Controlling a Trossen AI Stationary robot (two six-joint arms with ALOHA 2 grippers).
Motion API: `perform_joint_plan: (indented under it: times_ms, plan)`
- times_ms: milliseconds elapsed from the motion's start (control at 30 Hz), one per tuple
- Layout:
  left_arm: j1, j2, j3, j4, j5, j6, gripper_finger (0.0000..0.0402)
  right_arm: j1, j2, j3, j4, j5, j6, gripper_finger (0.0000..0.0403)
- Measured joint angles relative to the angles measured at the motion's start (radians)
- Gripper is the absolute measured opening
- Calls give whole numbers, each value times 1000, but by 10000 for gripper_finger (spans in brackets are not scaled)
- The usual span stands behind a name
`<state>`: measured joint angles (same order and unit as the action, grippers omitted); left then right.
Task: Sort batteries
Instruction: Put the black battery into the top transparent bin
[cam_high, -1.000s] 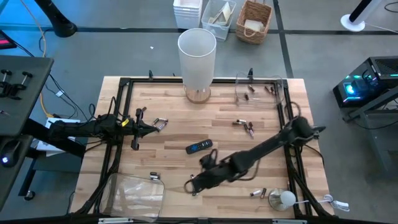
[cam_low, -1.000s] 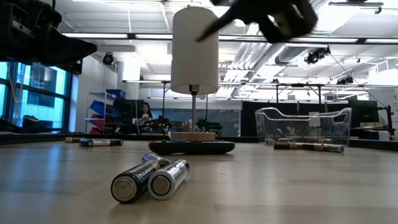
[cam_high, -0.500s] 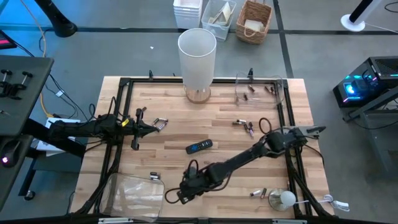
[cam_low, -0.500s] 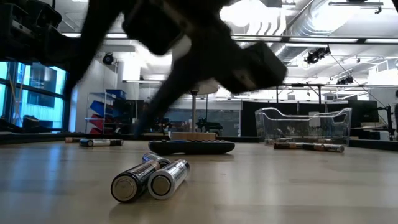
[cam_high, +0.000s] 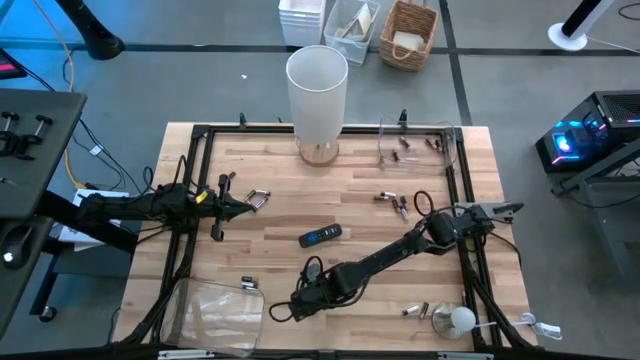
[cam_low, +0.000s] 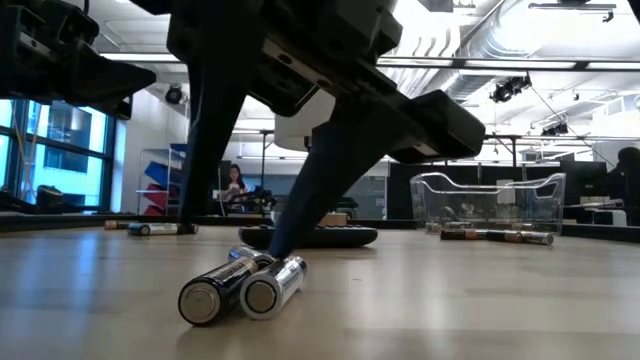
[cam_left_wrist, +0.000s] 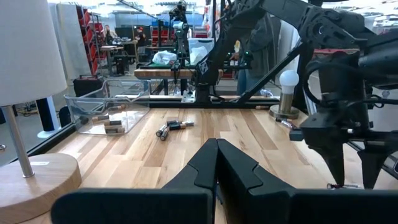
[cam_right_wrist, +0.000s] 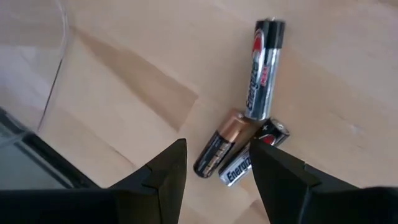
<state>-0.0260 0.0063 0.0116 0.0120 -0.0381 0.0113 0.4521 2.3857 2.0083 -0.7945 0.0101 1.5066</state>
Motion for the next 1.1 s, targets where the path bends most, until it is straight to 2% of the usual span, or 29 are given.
perform_joint_plan:
  times_ms: [733, 1100]
  plan:
    - [0, 0, 0, 0, 0, 0, 1, -5, 23, 0, 52, 0, 91, 171]
    - [0, 0, 0, 0, 0, 0, 1, -1, 35, 0, 9, -11, 91, 171]
